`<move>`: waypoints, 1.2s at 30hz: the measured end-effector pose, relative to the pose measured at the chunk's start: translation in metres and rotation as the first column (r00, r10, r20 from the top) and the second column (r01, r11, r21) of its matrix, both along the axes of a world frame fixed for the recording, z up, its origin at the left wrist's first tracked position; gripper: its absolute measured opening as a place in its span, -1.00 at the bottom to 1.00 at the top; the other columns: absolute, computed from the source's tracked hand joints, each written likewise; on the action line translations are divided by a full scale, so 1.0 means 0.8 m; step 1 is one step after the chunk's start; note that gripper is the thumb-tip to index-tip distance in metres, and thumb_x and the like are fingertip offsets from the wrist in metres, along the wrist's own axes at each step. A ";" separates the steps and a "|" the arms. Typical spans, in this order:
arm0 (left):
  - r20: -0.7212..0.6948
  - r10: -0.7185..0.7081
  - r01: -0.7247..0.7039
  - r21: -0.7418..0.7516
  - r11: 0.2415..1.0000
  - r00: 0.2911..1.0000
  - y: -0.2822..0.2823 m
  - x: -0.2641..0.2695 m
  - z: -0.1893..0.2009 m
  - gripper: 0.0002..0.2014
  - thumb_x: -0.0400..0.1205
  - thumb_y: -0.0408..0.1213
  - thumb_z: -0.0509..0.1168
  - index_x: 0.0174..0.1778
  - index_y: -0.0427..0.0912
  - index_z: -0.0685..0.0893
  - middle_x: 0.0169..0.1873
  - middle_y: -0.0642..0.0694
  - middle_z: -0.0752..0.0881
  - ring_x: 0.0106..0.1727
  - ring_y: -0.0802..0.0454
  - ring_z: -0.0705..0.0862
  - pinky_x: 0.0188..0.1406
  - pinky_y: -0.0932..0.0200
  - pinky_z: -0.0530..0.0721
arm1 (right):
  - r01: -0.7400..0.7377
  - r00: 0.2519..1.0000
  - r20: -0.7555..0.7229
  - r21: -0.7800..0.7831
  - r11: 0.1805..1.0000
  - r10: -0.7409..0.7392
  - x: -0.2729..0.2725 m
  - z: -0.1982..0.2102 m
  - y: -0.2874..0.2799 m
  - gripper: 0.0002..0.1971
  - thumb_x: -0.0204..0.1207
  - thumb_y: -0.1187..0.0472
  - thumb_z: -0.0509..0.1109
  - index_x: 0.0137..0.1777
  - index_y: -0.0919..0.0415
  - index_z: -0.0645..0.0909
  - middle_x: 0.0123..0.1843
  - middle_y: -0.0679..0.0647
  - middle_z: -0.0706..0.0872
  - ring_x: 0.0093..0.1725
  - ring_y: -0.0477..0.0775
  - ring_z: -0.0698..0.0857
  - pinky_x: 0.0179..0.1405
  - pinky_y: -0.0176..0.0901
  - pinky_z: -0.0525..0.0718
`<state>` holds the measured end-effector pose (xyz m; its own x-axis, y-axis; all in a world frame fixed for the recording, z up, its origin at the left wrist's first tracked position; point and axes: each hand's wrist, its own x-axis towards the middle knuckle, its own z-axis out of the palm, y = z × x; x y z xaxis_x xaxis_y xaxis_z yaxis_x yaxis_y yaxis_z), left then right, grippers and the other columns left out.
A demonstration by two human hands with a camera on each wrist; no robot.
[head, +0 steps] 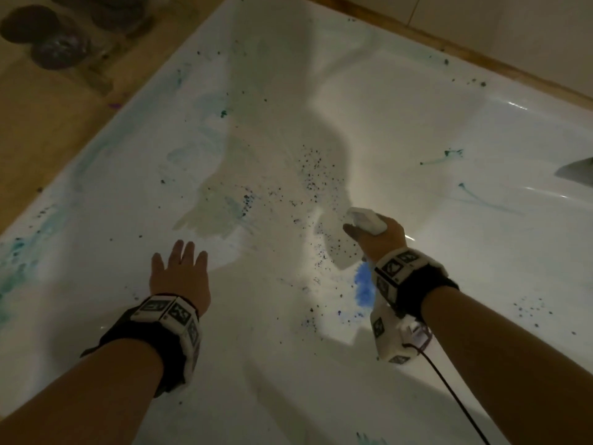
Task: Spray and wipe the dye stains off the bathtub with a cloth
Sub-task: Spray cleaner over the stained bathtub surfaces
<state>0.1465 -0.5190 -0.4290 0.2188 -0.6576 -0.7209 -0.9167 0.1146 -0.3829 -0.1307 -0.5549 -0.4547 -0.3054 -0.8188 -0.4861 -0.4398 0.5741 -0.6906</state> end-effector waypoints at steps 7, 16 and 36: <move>0.126 -0.030 0.020 0.081 0.996 0.992 -0.017 0.012 -0.008 -0.41 0.74 -0.11 -0.11 0.66 -0.06 -0.21 0.62 -0.11 -0.33 0.64 -0.15 -0.29 0.59 -0.27 -0.19 | 0.076 0.992 -0.096 -0.016 0.997 -0.077 -0.009 -0.001 -0.048 -0.71 0.47 -0.04 0.42 -0.14 0.22 0.62 -0.21 0.15 0.69 -0.14 0.27 0.72 -0.05 0.06 0.73; 0.141 -0.052 0.037 0.109 0.993 0.989 -0.011 0.027 -0.019 -0.41 0.73 -0.13 -0.12 0.65 -0.02 -0.21 0.61 -0.07 -0.37 0.63 -0.17 -0.31 0.58 -0.31 -0.20 | 0.137 0.990 -0.004 -0.095 0.986 -0.138 -0.011 -0.001 -0.074 -0.71 0.43 0.01 0.48 -0.03 0.23 0.62 -0.23 0.13 0.68 -0.20 0.22 0.67 -0.02 0.15 0.72; 0.163 0.068 -0.089 0.131 0.987 0.984 -0.030 0.010 -0.028 -0.39 0.70 0.05 -0.11 0.66 0.00 -0.13 0.64 -0.08 -0.25 0.65 -0.20 -0.21 0.59 -0.30 -0.15 | 0.455 0.880 -0.094 -0.117 0.883 -0.466 -0.143 0.019 -0.063 -0.58 0.40 -0.03 0.48 0.20 0.14 0.61 0.04 0.19 0.74 0.00 0.29 0.73 0.08 0.16 0.71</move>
